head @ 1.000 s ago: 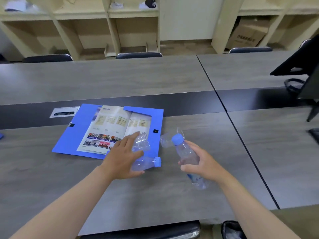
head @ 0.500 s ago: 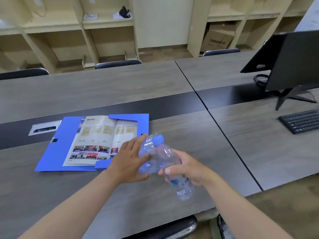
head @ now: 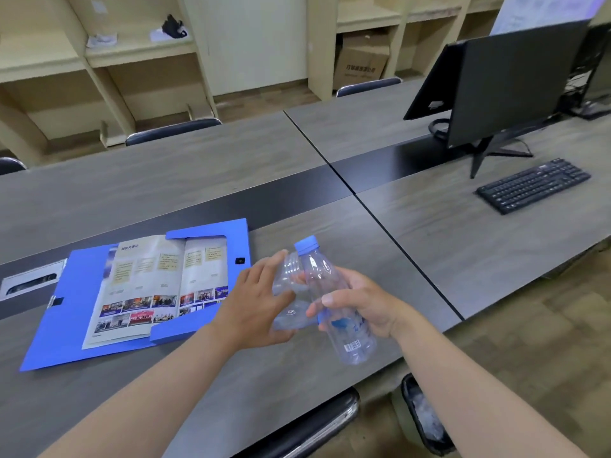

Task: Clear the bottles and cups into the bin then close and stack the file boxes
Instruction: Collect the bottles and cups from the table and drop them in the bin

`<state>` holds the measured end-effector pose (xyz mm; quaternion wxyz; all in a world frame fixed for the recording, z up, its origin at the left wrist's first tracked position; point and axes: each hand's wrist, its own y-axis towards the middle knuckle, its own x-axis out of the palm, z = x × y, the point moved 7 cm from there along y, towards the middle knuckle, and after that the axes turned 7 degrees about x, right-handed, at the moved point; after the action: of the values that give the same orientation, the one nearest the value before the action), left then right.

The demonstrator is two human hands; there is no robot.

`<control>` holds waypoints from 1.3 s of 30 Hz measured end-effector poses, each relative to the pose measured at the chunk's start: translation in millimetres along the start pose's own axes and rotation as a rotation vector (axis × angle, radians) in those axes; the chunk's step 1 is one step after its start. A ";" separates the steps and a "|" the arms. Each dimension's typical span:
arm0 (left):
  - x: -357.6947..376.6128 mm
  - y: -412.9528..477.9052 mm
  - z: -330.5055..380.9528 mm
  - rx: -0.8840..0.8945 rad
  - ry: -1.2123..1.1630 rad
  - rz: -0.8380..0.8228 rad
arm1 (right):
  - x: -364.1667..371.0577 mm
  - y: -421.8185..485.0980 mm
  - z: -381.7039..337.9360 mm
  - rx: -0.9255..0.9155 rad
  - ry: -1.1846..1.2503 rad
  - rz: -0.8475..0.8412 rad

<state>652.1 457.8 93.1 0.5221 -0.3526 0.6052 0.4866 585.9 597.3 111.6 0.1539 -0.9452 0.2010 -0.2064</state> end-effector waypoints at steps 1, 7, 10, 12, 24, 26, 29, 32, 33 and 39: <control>0.4 5.5 4.6 0.016 -0.008 0.006 | -3.0 -6.3 -0.4 0.003 0.000 0.009; 12.8 45.8 32.3 0.060 -0.097 -0.004 | -43.9 -58.7 -0.2 -0.061 0.077 0.194; 27.5 67.1 51.6 -0.013 -0.333 0.003 | -90.3 -111.2 20.1 -0.148 0.248 0.450; 39.8 78.8 67.3 -0.087 -0.548 0.054 | -125.1 -152.9 55.4 -0.174 0.399 0.680; 157.8 126.6 235.8 -0.183 -1.011 -0.080 | -219.3 -284.0 382.5 0.454 0.830 1.187; 171.7 124.5 253.7 -0.173 -1.017 -0.099 | -240.3 -275.3 392.8 0.464 0.826 1.154; 193.4 117.9 269.1 -0.196 -1.021 -0.124 | -274.6 -264.9 389.9 0.494 0.802 1.164; 212.1 113.8 278.4 -0.211 -1.006 -0.173 | -300.8 -263.0 370.6 0.474 0.587 1.264; 216.5 113.7 280.3 -0.230 -1.010 -0.183 | -300.0 -260.7 359.5 0.428 0.511 1.259; 231.0 127.6 303.6 -0.294 -1.065 -0.211 | -203.2 -231.8 303.5 0.042 0.316 0.826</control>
<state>572.9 802.7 -98.2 0.7469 -0.1859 0.1452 0.6217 626.9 952.6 -131.7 0.2099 -0.7391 0.5788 -0.2733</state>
